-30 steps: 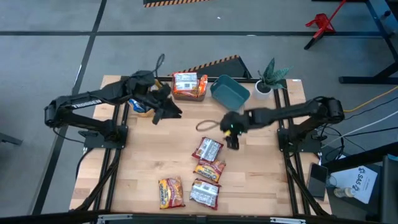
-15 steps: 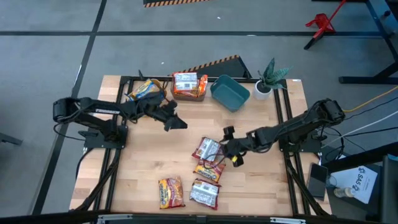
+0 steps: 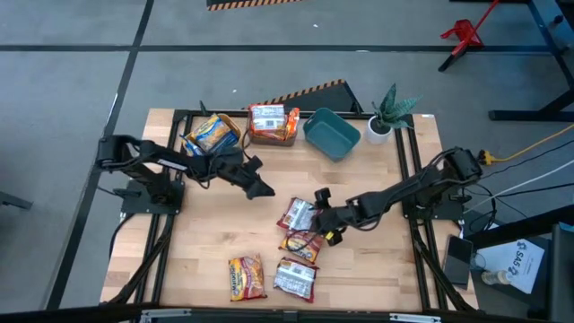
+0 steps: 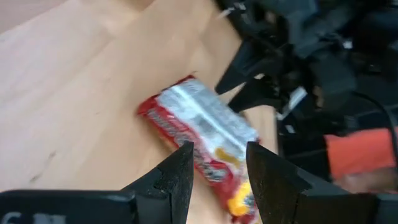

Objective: Sort Maruchan noodles
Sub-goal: Put the red noodle pack into the blue bin

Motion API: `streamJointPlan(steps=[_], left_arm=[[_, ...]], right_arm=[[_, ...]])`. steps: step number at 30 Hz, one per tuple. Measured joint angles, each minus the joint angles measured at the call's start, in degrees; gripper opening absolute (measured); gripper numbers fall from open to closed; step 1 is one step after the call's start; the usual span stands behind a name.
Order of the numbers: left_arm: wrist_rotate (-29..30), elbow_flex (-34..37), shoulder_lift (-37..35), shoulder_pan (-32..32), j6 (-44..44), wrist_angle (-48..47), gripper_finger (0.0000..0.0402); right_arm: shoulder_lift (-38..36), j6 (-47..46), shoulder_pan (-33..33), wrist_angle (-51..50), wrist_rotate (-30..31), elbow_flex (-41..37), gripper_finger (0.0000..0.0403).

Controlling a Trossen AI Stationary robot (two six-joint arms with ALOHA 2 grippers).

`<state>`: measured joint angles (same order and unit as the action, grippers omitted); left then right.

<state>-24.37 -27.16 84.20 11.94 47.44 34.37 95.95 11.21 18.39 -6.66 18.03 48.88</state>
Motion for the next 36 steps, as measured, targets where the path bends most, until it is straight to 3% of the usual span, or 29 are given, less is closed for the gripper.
streamJointPlan(steps=[10,14,20,26,36], left_arm=[[7.7,0.0,9.3,-2.0,0.4,2.1,0.014],[8.0,-0.5,11.7,-3.0,1.9,7.2,0.014],[5.5,-3.2,14.6,-5.1,-0.7,7.5,0.014],[6.0,-3.7,14.5,-6.8,-3.0,7.0,0.014],[6.9,-3.7,14.5,-6.7,11.0,2.7,0.014]], right_arm=[[3.7,0.7,0.0,1.0,0.2,0.0,0.0232],[3.7,0.9,0.0,3.3,1.2,0.0,0.0232],[6.8,1.5,-0.8,13.3,0.6,0.0,0.0232],[9.3,0.9,-0.8,15.3,3.6,0.1,0.0232],[9.3,2.1,-0.8,17.2,6.4,0.0,0.0232]])
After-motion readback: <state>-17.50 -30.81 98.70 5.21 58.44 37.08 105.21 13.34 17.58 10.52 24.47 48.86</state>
